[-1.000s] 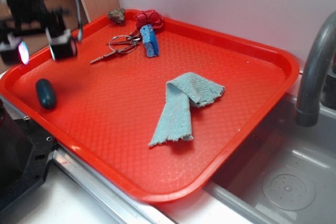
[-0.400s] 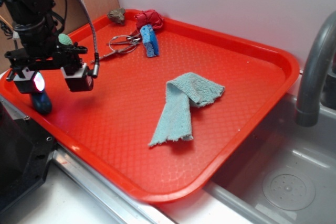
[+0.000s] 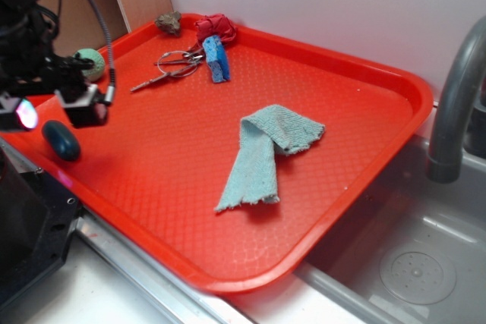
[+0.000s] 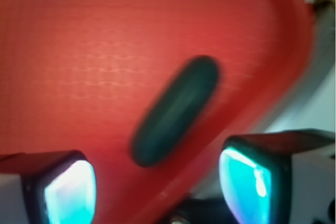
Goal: Grab the plastic pickle.
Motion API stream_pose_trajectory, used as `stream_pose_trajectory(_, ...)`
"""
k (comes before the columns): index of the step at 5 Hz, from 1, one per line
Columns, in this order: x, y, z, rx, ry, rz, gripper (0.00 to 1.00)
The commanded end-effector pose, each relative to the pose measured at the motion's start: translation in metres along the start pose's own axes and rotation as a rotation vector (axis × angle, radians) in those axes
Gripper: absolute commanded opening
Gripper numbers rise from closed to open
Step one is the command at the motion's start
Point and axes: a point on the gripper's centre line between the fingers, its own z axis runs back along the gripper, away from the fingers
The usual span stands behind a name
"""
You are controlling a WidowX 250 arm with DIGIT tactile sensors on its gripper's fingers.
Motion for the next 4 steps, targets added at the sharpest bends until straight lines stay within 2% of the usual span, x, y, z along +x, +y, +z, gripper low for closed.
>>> stream_pose_trajectory(1,0.017,0.010,0.021,0.003,0.001,-0.025,1.00)
stream_pose_trajectory(3,-0.004,0.016,-0.026,0.035,0.073,-0.008,1.00)
stream_pose_trajectory(4,-0.001,0.014,-0.048,0.037,0.089,-0.058,1.00)
